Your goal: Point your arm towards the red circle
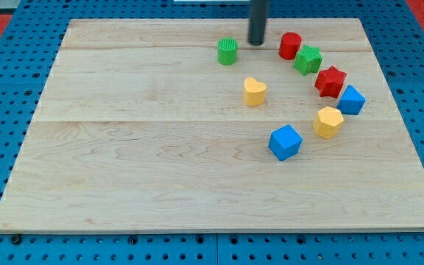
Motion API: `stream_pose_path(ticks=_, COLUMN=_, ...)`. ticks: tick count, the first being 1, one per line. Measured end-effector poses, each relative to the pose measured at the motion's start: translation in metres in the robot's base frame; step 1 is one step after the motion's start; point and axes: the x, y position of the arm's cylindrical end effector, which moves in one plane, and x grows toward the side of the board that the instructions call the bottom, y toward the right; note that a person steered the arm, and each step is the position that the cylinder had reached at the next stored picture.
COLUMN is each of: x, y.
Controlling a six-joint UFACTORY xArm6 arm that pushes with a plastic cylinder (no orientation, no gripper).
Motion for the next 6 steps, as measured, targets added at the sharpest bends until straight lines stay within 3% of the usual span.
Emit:
stream_pose_path(ticks=1, x=-0.022, y=0.074)
stream_pose_path(ticks=2, x=-0.008, y=0.087)
stream_pose_path(ticks=5, x=0.013, y=-0.021)
stream_pose_path(ticks=6, x=-0.006, y=0.042)
